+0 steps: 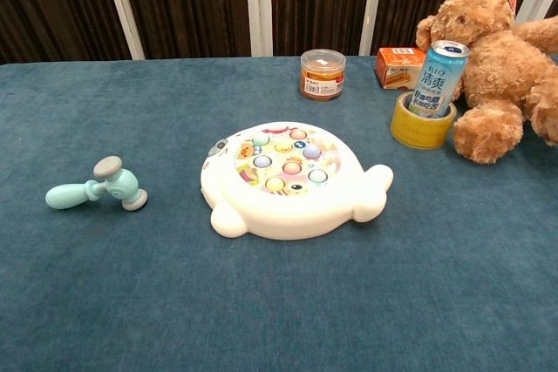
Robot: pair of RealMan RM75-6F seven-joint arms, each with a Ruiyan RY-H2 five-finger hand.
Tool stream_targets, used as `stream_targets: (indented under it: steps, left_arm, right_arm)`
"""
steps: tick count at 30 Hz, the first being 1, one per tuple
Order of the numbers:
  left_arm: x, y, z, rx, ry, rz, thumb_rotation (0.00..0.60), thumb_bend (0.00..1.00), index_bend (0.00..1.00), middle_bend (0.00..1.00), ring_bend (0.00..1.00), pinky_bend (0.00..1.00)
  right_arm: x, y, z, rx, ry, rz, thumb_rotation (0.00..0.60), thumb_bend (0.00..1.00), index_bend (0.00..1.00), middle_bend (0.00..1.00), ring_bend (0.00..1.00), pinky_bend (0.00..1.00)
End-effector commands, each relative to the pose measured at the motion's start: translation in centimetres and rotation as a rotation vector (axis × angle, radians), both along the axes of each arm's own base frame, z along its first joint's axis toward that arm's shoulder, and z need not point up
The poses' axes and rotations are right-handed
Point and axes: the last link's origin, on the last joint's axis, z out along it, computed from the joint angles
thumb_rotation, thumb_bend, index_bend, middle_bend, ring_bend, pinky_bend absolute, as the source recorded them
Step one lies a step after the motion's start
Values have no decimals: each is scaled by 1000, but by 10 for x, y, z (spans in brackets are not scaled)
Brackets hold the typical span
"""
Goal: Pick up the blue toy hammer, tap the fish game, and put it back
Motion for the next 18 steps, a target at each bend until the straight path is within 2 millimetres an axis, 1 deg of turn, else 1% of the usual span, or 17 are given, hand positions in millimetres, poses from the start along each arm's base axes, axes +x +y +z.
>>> stream_targets:
  steps: [1,4,5,7,11,14,18]
  left_arm:
    - [5,3,-2,-4,-1,-10,600,26,0,0,0,19]
    - [17,10,-6,-15,0,-38,600,60,4,0,0,23]
    - [23,14,-7,-19,0,-50,600,79,21,0,0,31]
    - [44,30,-14,-32,-38,-85,600,111,66,0,0,51]
    - [68,48,-28,-70,-93,-63,600,187,152,0,0,63]
    - [81,63,-41,-93,-99,-57,600,232,205,0,0,70]
    - [90,74,-54,-111,-87,-47,600,257,300,1,0,82]
  right_arm:
    - [0,1,0,0,-7,-4,600,235,0,0,0,0]
    - [1,2,0,3,-8,-2,600,236,0,0,0,0]
    - [1,2,-1,7,-7,-2,600,236,0,0,0,0]
    - [3,4,-4,19,-10,5,600,236,0,0,0,0]
    - [3,5,-3,16,-20,1,600,236,0,0,0,0]
    - [2,4,-2,14,-27,-8,600,236,0,0,0,0]
    - [2,4,-1,10,-38,-11,600,235,0,0,0,0]
